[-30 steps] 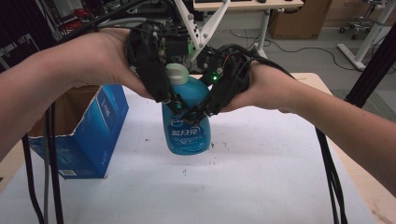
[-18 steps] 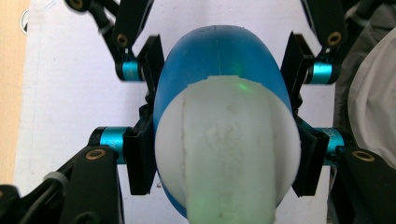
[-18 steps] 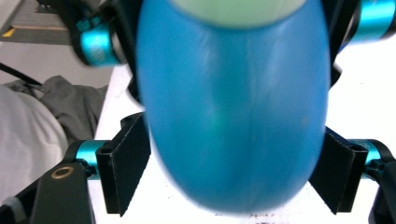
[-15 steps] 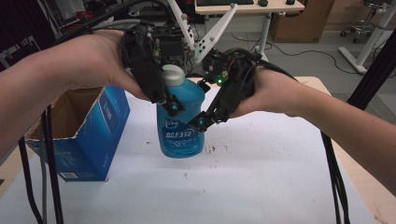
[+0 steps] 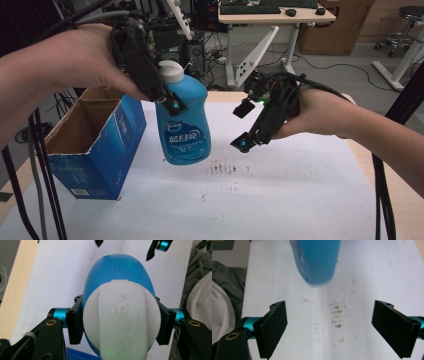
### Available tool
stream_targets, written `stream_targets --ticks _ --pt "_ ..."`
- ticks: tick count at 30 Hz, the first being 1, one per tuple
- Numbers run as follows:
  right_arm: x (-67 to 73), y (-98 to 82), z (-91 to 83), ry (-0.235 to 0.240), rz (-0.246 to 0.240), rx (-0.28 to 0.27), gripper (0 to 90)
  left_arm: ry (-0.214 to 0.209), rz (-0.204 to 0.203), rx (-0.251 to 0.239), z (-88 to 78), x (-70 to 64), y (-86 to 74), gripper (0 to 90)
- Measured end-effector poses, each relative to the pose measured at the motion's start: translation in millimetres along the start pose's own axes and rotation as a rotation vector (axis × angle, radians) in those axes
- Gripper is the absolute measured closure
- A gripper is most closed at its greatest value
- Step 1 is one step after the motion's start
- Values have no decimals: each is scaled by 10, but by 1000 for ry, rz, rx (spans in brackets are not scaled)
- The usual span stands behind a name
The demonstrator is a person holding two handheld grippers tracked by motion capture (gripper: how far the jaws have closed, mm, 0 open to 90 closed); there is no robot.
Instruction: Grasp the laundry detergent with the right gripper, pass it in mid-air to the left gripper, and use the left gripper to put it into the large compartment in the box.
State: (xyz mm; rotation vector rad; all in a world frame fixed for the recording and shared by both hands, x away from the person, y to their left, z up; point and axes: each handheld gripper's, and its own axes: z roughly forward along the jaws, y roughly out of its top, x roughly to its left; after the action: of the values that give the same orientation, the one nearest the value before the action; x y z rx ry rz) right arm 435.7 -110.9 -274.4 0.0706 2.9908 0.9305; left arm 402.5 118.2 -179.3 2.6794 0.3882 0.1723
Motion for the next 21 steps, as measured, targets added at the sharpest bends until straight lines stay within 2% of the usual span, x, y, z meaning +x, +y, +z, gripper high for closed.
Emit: stream_targets --ticks 7,10,11,12,21 --pt "-47 -138 -52 -39 26 65 125 50 -78 -13 -225 57 -127 382" --pt "-60 -202 -84 -45 34 76 126 81 -119 -22 -361 86 -201 382" --pt "-60 -202 -84 -45 34 76 126 81 -119 -22 -361 86 -201 382" --pt "-75 -246 -118 -51 36 85 126 111 -167 -40 -490 111 -277 382" --pt "-128 -334 -210 -52 44 80 126 203 -279 -60 -844 154 -531 382"
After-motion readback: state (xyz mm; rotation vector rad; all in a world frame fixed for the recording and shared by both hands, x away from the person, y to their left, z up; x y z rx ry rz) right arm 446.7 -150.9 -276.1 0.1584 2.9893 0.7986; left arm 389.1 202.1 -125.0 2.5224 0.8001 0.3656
